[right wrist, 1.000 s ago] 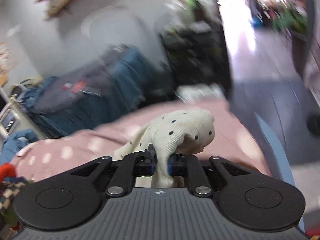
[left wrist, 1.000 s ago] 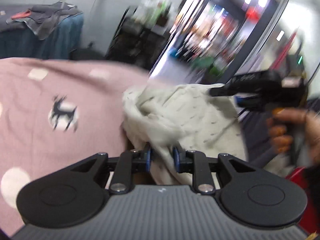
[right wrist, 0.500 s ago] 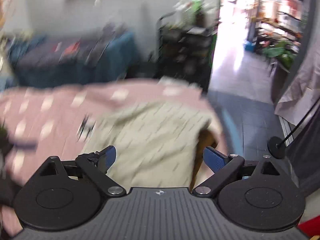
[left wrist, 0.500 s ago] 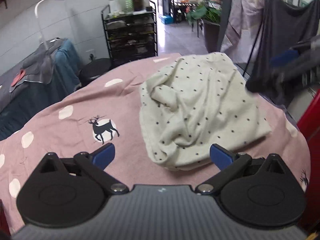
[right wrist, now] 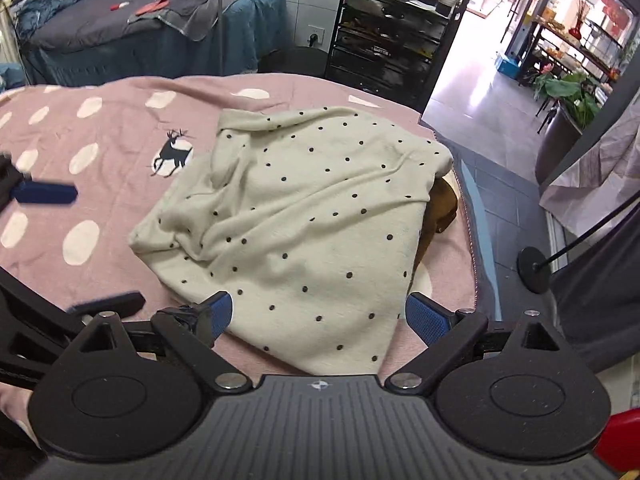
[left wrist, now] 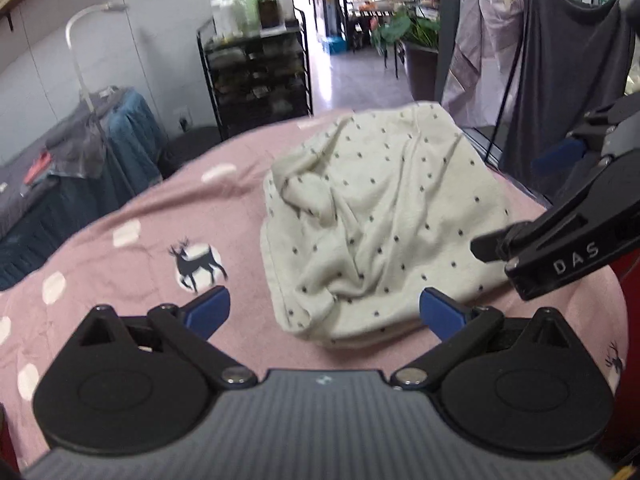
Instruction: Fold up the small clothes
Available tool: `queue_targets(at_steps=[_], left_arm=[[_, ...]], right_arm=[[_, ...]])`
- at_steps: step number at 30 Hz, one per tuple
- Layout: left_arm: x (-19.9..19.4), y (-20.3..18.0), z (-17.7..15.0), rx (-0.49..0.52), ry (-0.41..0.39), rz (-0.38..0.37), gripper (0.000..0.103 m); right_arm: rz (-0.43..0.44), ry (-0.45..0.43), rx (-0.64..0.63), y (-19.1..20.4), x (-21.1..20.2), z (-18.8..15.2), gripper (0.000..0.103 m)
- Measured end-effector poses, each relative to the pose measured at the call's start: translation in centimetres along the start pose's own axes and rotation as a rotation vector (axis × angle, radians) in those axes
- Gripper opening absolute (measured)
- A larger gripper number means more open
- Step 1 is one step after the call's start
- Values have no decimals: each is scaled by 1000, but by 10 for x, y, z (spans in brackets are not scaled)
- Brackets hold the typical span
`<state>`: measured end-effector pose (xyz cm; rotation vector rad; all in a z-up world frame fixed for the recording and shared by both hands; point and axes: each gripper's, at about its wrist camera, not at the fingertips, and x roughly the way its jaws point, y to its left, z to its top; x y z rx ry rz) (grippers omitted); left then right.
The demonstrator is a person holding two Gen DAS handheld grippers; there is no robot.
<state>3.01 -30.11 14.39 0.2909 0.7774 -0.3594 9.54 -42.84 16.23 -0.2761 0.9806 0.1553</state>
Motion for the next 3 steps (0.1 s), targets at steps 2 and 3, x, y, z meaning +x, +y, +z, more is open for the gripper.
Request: queue_targets(at_steps=[2, 3], left_arm=[[-2, -1, 2, 6, 3, -5, 103], [-3, -1, 3, 5, 5, -9, 103]], right_arm=[[-8, 2, -8, 3, 0, 0, 103], [-6, -3, -8, 4, 0, -1, 103]])
